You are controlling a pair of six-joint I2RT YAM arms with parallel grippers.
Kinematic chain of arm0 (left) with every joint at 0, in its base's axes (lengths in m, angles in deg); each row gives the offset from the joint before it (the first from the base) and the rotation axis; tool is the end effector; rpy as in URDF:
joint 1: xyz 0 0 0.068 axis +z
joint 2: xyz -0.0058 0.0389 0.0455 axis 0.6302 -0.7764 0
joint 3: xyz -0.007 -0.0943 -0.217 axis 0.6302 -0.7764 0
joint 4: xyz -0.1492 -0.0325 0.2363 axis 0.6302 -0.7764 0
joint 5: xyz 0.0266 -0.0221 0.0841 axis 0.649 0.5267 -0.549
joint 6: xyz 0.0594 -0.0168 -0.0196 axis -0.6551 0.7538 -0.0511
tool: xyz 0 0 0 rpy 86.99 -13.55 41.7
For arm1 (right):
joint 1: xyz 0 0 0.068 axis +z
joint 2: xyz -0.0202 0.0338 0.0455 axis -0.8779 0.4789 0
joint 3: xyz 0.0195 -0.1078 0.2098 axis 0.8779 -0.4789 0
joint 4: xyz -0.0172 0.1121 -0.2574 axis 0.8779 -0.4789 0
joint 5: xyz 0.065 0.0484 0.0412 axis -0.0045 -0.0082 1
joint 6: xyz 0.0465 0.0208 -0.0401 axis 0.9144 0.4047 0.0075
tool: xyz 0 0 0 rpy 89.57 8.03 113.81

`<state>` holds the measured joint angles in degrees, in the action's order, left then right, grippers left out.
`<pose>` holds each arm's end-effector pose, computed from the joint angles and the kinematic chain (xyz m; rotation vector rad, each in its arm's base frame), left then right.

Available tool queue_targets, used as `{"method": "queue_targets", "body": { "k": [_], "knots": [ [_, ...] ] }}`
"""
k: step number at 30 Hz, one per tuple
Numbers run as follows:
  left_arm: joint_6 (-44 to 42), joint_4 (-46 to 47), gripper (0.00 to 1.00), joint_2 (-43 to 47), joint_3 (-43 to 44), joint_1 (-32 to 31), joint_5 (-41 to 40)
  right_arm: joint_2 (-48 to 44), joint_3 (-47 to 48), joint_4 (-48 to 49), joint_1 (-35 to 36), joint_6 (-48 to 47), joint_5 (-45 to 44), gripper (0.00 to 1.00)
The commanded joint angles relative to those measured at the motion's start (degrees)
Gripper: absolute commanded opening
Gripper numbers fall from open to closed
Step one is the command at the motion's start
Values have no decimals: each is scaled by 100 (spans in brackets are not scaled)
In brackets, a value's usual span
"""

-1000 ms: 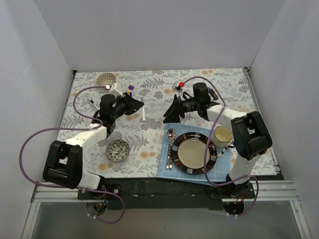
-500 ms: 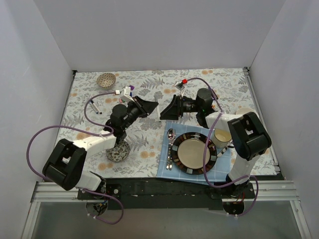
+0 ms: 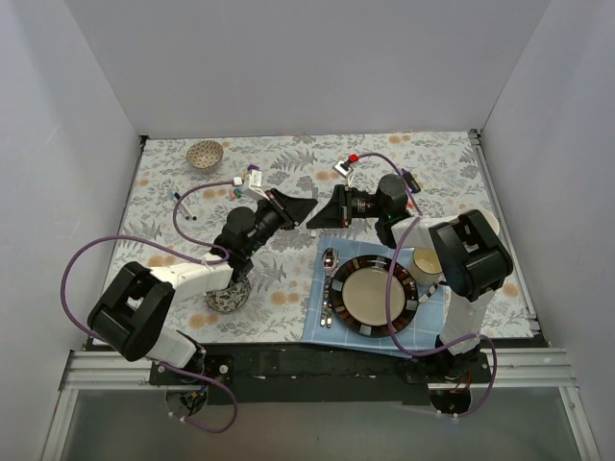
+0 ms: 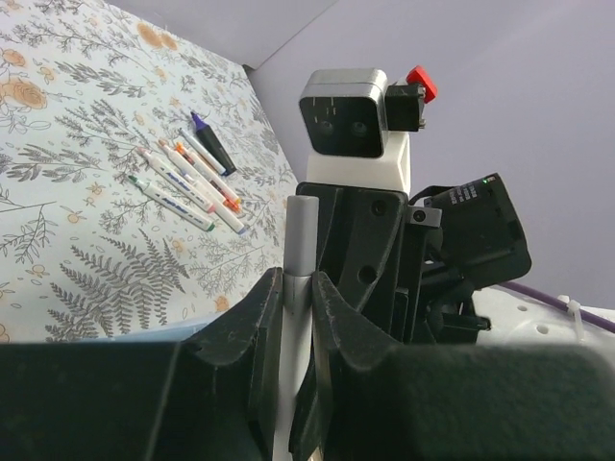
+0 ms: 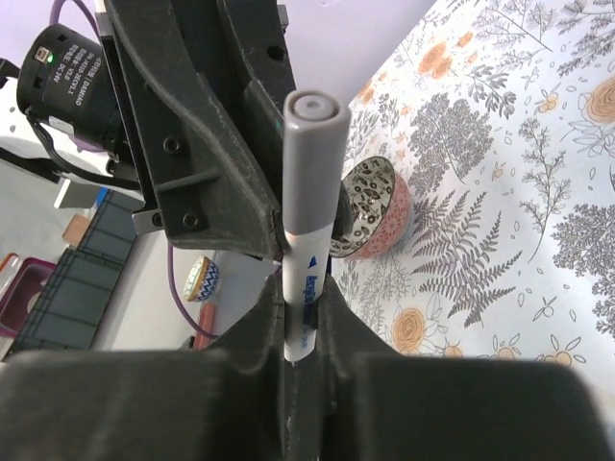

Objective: Open the pen caps

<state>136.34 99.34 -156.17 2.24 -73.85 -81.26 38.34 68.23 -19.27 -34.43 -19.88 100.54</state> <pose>0.2784 -0.1991 0.1905 -0.7639 1.6679 -1.7195 0.3225 0.2147 0.1715 -0.6117 1.7455 1.9109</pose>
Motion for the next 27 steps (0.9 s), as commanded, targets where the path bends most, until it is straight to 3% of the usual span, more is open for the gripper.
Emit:
{"method": "queue_targets", "body": {
  "k": [1, 4, 5, 7, 9, 10, 13, 20, 24, 27],
  "knots": [
    [-101, 71, 0, 65, 5, -11, -225, -31, 134, 504, 64, 214, 236, 1],
    [-206, 10, 0, 231, -30, -11, -225, -30, 204, 337, 46, -48, 412, 1],
    [-320, -165, 8, 284, -22, -2, -225, -39, 231, 267, 20, -198, 456, 1],
    [-522, -428, 38, 486, 22, 16, -120, -83, 292, 55, -15, -662, 763, 1],
    [-795, -509, 52, 592, 31, 94, 73, -66, 371, -15, -33, -875, 1209, 1],
    [-865, -544, 64, 679, 40, 130, 205, -66, 415, -15, -24, -928, 1325, 1],
    [-953, -755, 71, 637, 250, 384, 934, -118, 468, 20, -24, -1016, 1520, 1],
    [-787, -633, 69, 180, 593, 701, 2270, -119, 468, 29, 2, -1060, 1634, 1],
    [-778, -299, 60, -40, 725, 692, 3104, -75, 477, 20, 2, -1060, 1634, 1],
    [-769, -210, 55, -137, 778, 692, 3291, -66, 486, 11, 2, -1060, 1634, 1]
  ]
}}
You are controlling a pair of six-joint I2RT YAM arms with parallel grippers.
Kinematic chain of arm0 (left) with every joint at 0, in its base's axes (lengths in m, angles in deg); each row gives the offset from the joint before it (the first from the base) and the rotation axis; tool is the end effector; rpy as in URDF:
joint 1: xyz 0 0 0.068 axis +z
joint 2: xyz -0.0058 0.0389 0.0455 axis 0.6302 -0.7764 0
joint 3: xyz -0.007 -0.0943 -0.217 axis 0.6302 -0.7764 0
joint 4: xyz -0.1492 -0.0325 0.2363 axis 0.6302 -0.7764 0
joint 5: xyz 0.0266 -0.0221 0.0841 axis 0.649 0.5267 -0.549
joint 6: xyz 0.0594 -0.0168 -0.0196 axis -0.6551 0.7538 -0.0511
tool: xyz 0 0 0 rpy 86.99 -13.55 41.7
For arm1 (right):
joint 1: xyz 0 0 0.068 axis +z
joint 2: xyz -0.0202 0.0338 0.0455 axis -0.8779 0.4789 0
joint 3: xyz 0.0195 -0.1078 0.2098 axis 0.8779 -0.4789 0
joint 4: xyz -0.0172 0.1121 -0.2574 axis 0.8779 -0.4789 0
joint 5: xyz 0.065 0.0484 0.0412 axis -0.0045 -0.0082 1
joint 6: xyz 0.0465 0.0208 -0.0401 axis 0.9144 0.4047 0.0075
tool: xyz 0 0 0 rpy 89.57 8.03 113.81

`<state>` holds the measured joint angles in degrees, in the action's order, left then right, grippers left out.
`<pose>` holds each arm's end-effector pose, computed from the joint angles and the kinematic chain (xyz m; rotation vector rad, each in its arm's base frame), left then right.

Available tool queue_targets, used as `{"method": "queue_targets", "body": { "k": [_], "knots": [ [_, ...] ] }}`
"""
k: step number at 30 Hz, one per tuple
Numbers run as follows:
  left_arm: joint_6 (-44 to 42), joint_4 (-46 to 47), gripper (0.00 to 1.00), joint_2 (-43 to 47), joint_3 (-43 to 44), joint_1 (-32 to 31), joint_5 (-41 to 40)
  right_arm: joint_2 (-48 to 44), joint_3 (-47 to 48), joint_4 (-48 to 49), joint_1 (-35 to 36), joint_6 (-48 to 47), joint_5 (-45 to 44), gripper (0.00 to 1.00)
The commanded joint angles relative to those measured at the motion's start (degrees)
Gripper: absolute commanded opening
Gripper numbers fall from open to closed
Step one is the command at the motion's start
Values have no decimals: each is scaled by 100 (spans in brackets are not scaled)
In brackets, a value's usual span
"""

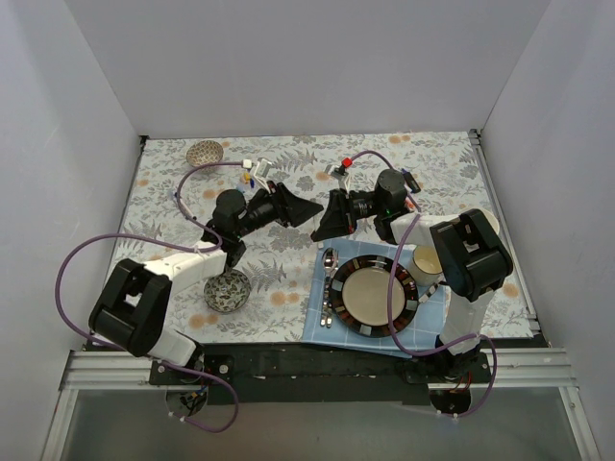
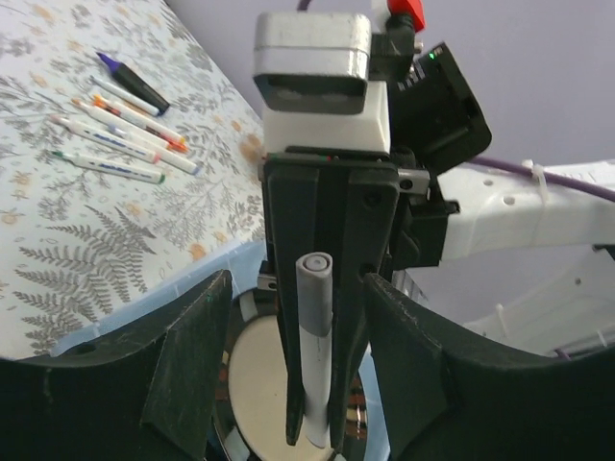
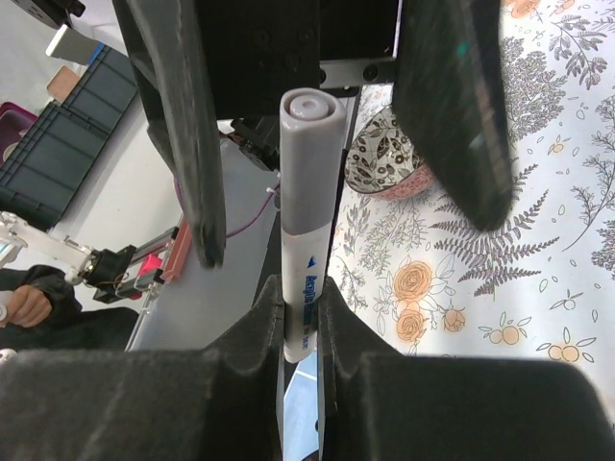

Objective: Open the pen caps

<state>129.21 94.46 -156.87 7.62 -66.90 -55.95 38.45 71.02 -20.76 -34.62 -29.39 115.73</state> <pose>0.2974 -0.1861 0.2092 -0.3778 1.8624 -1.8362 0.3175 0.2157 0.1805 -1.0316 1.6167 1.9129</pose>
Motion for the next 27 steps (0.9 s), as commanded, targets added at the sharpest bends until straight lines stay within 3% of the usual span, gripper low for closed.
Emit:
{"method": "queue_targets", "body": {
  "k": [1, 13, 18, 22, 27],
  "knots": [
    [-56, 294, 54, -85, 241, -3, 795, -77, 215, 151, 22, -110, 115, 1],
    [-135, 49, 32, -190, 592, 6, 742, -15, 206, 116, 66, -118, 89, 1],
    [-144, -39, 0, -225, 654, -3, 778, -6, 206, 107, 66, -127, 97, 1],
    [-600, -695, 0, -111, 1030, 137, 541, -6, 180, 46, 109, -206, 89, 1],
    [-873, -1577, 0, -321, 2671, 1033, 224, 11, 259, -506, 425, -619, 97, 1]
  ]
}}
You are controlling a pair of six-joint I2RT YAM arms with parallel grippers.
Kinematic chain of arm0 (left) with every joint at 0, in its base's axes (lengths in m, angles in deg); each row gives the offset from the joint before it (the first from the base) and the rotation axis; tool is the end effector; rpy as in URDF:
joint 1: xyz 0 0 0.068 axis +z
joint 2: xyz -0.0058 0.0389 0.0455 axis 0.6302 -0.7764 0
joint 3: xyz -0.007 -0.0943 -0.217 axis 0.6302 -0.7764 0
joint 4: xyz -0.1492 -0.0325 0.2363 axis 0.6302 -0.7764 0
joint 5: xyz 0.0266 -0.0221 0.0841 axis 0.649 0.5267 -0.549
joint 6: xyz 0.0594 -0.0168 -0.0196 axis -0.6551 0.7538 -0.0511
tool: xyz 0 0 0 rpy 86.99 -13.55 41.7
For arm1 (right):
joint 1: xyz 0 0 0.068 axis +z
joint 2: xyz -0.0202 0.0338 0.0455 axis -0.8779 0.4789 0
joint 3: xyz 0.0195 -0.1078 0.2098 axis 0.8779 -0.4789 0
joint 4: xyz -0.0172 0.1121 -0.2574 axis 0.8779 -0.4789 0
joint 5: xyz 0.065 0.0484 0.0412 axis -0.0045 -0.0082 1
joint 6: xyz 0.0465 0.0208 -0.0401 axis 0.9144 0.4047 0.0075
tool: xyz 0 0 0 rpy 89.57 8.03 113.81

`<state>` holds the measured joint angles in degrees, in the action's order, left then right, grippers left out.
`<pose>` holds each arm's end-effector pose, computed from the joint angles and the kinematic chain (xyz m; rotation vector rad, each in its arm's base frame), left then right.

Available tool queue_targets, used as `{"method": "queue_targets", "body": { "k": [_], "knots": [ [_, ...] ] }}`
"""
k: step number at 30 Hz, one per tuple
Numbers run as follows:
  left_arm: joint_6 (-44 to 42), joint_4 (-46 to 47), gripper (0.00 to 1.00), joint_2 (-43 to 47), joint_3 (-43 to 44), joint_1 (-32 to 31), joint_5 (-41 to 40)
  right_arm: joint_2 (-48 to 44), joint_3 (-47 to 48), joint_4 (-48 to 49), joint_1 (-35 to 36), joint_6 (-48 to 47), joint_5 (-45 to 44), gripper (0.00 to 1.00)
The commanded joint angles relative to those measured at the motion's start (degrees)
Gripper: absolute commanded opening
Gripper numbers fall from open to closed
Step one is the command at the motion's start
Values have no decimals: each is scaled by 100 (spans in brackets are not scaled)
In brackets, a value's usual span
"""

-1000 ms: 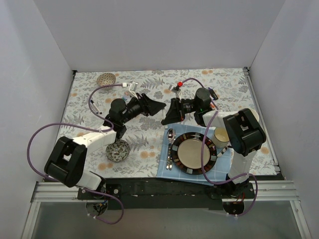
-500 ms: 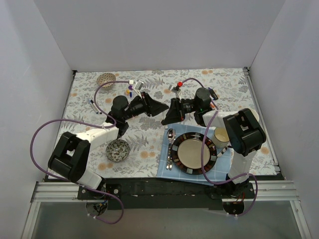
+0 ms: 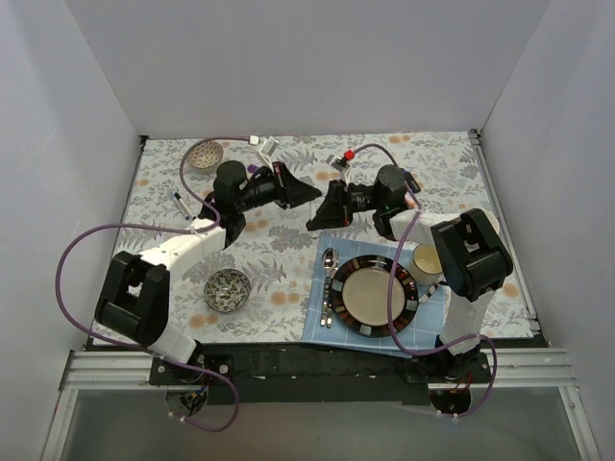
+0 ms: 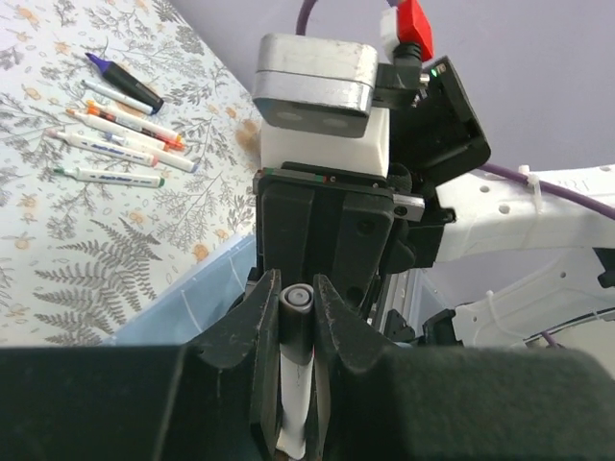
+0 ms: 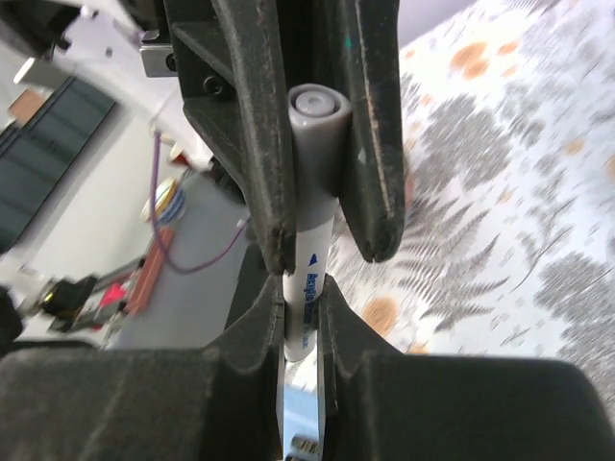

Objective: Open the pen caps

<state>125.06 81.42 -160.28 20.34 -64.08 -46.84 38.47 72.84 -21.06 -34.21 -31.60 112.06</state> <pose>0.3281 -0.1888 0.2430 -0.2525 1.9676 -1.8411 0.3232 0.2209 0.1902 -1.0040 1.5618 1.8528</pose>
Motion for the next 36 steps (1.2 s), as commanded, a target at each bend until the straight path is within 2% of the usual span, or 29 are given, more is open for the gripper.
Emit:
{"method": "queue_targets", "body": {
  "k": [1, 3, 7, 9, 13, 15, 16, 17, 18, 19, 20, 21, 25, 28, 32, 36],
  "knots": [
    [-519, -473, 0, -138, 1682, 857, -722, 18, 95, -582, 515, -477, 465, 1],
    [-677, -667, 0, -314, 2400, 1138, -758, 35, 148, -706, 621, -627, 465, 1],
    [-757, -906, 0, -447, 2879, 1446, -784, 71, 183, -741, 692, -627, 517, 1],
    [-749, -888, 0, -368, 2836, 1552, -802, 71, 209, -732, 683, -618, 544, 1],
    [-573, -940, 0, -43, 2039, 1614, -1038, 53, 323, -855, 456, -749, 544, 1],
    [-529, -1150, 0, 115, 1756, 1623, -1301, 9, 524, -1896, 271, -1283, 439, 1],
    [-459, -1447, 0, 150, 1642, 1631, -1433, -17, 700, -2615, 53, -2496, 343, 1],
    [-424, -1616, 0, 177, 1466, 1640, -1574, -43, 937, -4884, -45, -3395, -85, 1],
    [-397, -1765, 0, 194, 1386, 1640, -1732, -18, 1252, -6090, -124, -4370, -446, 1],
    [-371, -2071, 0, 186, 1325, 1649, -2021, 26, 1969, -7033, -177, -6033, -867, 1],
    [-266, -2248, 0, 160, 1246, 1649, -2215, 61, 2159, -7661, -178, -6285, -1663, 1],
    [-239, -2450, 0, 29, 1262, 1649, -2347, 70, 2256, -7902, -195, -6383, -1923, 1],
    [-160, -3968, 0, -716, 1692, 1649, -2989, 70, 2336, -8053, -310, -6665, -2970, 1],
    [-308, -4621, 0, -1305, 2035, 1649, -2973, 184, 2555, -8342, -406, -6920, -3489, 1],
    [-502, -5115, 0, -1860, 2422, 1640, -3322, 238, 2714, -8528, -520, -7210, -3955, 1],
    [-625, -5265, 0, -2222, 2616, 1640, -3762, 211, 2732, -8564, -670, -7289, -3956, 1]
  ]
}}
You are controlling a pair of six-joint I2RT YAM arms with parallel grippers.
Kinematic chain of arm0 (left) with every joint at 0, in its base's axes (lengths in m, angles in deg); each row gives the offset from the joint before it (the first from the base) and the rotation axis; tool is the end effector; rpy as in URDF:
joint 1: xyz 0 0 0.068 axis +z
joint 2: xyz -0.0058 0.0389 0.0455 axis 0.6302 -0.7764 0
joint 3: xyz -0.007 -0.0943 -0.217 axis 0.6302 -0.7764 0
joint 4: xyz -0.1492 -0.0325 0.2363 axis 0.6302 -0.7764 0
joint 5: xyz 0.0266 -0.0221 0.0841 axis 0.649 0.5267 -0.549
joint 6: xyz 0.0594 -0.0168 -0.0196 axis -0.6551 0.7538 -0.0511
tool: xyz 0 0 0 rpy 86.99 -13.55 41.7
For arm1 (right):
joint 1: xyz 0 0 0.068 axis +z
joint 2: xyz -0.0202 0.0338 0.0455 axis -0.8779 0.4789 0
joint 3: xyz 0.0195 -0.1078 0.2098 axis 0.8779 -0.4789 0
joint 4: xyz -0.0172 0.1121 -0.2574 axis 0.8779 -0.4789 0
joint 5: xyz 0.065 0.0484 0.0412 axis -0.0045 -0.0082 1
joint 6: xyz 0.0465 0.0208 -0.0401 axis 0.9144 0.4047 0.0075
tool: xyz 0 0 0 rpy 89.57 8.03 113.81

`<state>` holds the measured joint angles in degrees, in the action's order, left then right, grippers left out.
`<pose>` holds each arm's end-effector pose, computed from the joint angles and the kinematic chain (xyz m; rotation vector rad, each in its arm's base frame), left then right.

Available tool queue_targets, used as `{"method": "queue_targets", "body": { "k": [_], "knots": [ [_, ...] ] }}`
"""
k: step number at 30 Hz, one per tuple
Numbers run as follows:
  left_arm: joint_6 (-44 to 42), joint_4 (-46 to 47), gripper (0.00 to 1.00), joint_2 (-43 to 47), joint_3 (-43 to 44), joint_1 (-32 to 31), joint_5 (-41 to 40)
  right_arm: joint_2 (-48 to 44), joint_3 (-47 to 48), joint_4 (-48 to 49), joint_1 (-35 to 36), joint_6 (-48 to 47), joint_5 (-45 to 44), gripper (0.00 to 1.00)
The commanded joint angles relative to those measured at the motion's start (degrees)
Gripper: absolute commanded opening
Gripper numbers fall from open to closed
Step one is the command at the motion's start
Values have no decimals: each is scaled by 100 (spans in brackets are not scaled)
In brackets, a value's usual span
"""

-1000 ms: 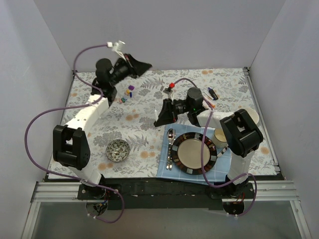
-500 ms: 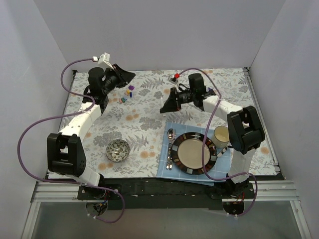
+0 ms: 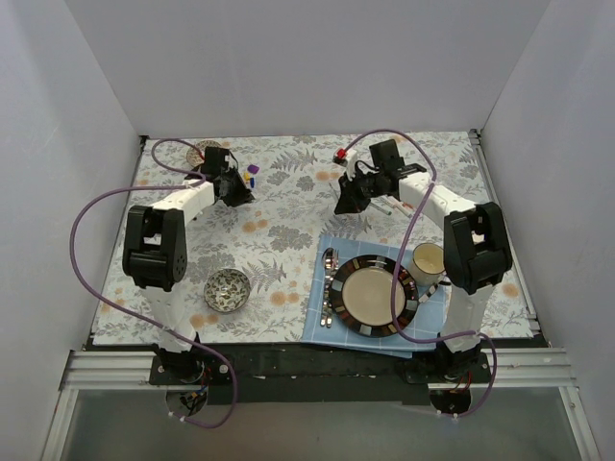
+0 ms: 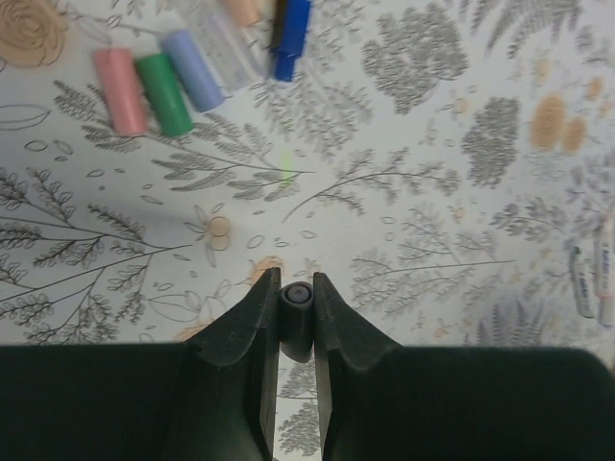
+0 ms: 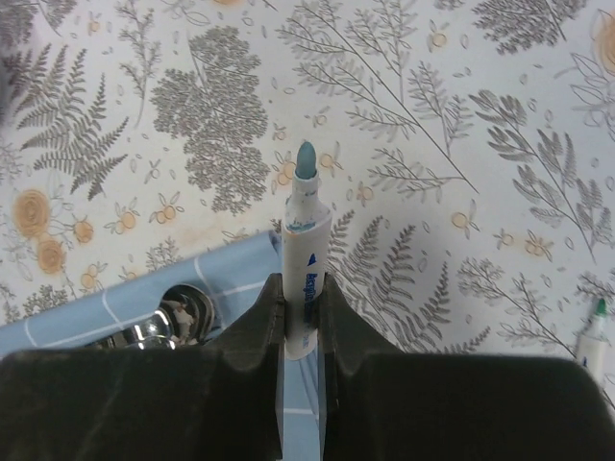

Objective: Open the pen caps

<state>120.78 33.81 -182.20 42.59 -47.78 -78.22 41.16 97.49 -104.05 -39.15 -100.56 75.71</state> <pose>0.4253 -0.0726 0.1425 -1.3349 2.2188 -0.7776 0.3912 0.1938 0.1765 -1.0979 2.0385 0.8201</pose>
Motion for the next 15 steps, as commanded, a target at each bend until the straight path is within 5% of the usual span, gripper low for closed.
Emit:
{"method": "queue_targets", "body": {
  "k": [1, 7, 15],
  "knots": [
    [-249, -539, 0, -135, 478, 10, -695, -49, 275, -282, -228, -402, -295, 1],
    [-329, -785, 2, -750, 1023, 10, -1082, -49, 284, -335, -299, -420, -172, 1],
    [-566, -1190, 23, -1296, 1726, 10, -1267, 4, 389, -449, -413, -551, -295, 2]
  ]
}}
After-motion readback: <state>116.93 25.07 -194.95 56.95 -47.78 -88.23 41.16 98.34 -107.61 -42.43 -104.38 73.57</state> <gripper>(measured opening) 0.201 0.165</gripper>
